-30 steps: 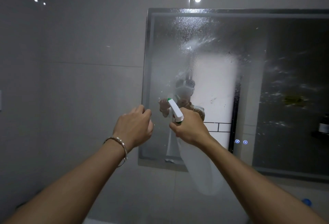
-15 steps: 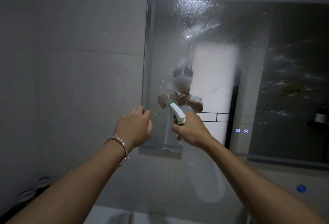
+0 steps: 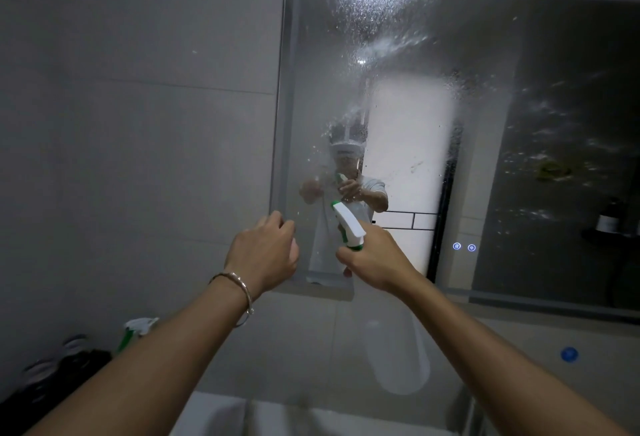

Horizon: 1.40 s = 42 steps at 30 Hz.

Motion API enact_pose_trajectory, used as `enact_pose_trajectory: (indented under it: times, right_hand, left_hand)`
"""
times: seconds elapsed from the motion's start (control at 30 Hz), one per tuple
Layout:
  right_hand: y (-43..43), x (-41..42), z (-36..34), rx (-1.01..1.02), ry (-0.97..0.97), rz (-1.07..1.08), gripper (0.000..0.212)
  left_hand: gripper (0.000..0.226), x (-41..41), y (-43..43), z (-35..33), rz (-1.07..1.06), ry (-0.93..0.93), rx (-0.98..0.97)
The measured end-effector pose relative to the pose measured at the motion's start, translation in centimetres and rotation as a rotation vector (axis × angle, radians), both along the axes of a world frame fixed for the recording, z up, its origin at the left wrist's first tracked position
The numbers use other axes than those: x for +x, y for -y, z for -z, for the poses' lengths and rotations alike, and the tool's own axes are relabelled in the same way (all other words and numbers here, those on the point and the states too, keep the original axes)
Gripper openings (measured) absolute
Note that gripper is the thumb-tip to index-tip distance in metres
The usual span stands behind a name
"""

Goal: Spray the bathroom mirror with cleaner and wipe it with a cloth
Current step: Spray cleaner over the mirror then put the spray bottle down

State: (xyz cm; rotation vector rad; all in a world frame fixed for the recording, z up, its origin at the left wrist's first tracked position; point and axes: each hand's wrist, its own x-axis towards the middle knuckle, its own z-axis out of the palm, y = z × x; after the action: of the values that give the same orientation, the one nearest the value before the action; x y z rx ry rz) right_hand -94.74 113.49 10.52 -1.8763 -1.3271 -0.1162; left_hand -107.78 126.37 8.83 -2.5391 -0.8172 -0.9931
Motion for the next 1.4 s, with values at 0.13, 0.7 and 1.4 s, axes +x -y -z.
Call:
enact_pose_trajectory:
  times: [0.13, 0.7, 1.4]
  right_hand:
    - [0.6, 0.4, -0.1, 0.006, 0.006, 0.019, 0.022]
    - [7.5, 4.4, 0.0, 0.125, -0.106, 0.125, 0.014]
    - [20.1, 13.0, -0.6, 0.2, -0.152, 0.25, 0.013]
  left_hand:
    - [0.025, 0.2, 0.2, 0.2, 0.012, -0.006, 0.002]
    - [0.024, 5.2, 5.3, -0.2, 0.118, -0.029, 0.016]
    - [0.026, 15.3, 16.7, -1.9, 0.264, -0.067, 0.062]
